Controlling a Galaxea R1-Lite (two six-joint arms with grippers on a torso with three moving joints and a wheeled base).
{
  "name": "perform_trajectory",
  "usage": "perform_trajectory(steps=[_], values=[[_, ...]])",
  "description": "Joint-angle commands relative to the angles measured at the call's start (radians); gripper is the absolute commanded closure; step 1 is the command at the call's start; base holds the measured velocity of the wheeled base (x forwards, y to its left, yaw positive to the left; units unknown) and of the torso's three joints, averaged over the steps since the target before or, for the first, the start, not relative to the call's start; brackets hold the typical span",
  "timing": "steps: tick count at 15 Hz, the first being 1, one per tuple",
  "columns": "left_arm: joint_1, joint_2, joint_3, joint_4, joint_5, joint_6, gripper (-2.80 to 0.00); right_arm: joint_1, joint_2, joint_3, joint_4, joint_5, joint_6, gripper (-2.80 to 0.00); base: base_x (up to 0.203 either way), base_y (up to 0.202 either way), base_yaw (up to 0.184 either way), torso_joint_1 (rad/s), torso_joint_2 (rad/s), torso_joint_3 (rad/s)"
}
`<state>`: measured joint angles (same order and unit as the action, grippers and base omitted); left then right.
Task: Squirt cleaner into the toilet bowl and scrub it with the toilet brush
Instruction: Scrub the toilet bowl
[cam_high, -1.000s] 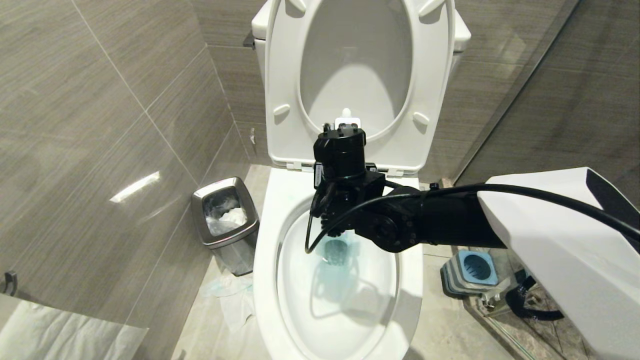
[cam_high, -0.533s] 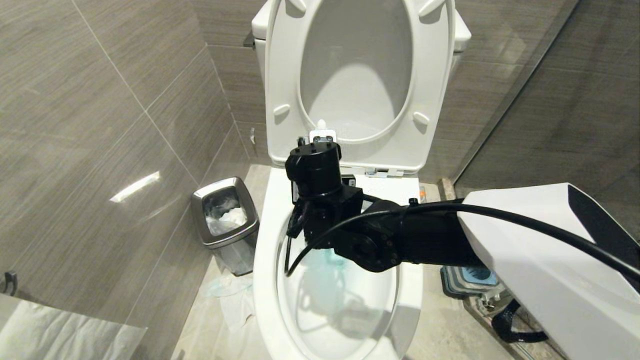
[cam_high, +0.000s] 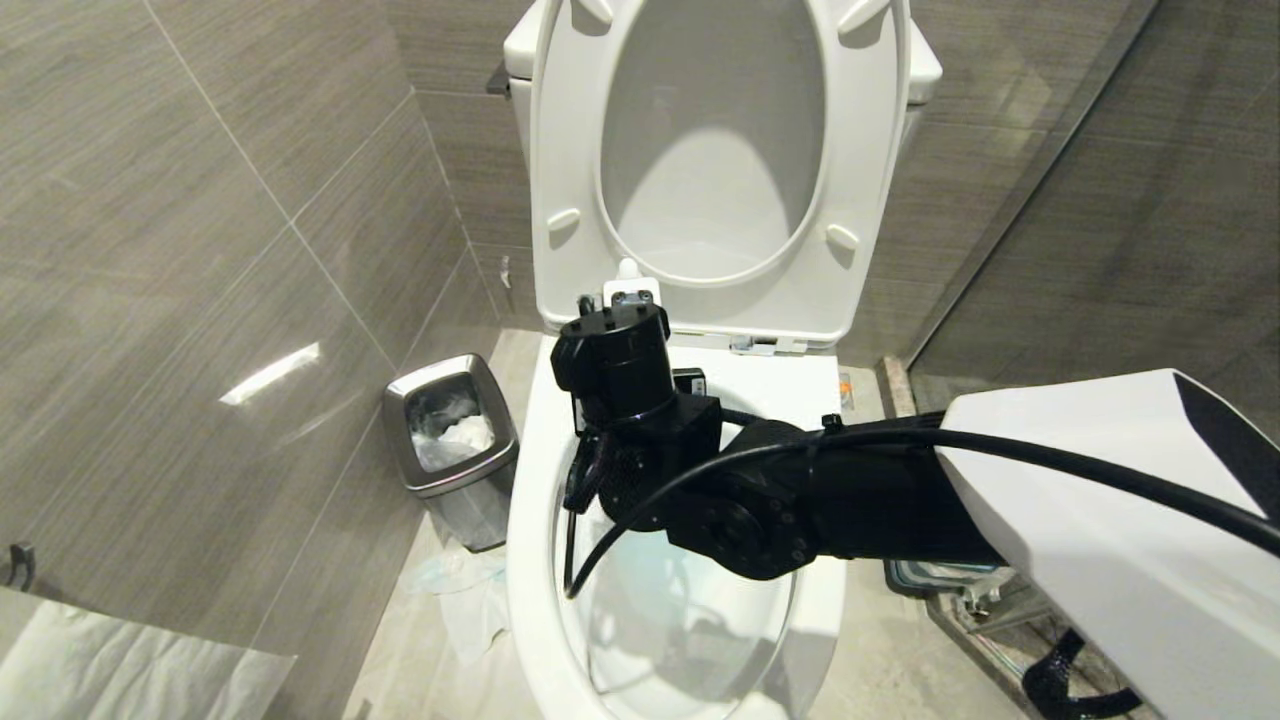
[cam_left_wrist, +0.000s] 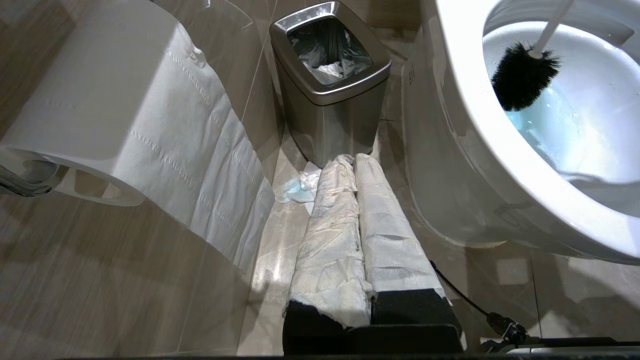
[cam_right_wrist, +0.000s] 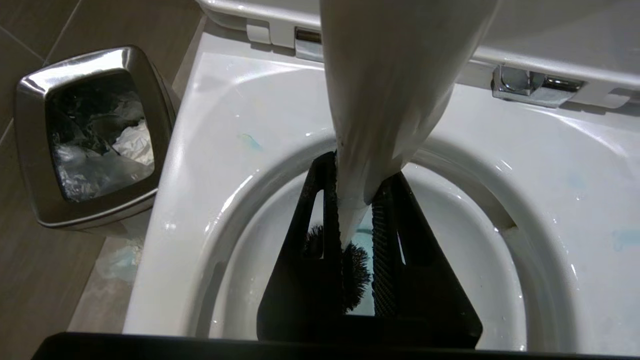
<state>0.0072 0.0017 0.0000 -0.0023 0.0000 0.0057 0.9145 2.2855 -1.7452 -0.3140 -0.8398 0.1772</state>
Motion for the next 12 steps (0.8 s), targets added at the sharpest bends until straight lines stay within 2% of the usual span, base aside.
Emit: perform_trajectory(steps=[1, 4, 12], values=[[0.0, 0.0, 0.0, -0.001, 0.0, 0.0, 0.0, -0.002, -0.046, 0.076, -0.003, -0.005, 0.015, 0.0, 0.0, 0.0, 0.0, 0.0, 0.0, 0.0], [0.0, 0.0, 0.0, -0.001, 0.0, 0.0, 0.0, -0.009, -0.052, 0.133, -0.009, -0.007, 0.049, 0.0, 0.0, 0.0, 0.0, 0.0, 0.0, 0.0], [0.0, 0.0, 0.0, -0.001, 0.002, 0.0, 0.0, -0.064, -0.007, 0.118, -0.012, -0.005, 0.05, 0.0, 0.0, 0.0, 0.0, 0.0, 0.0, 0.0]])
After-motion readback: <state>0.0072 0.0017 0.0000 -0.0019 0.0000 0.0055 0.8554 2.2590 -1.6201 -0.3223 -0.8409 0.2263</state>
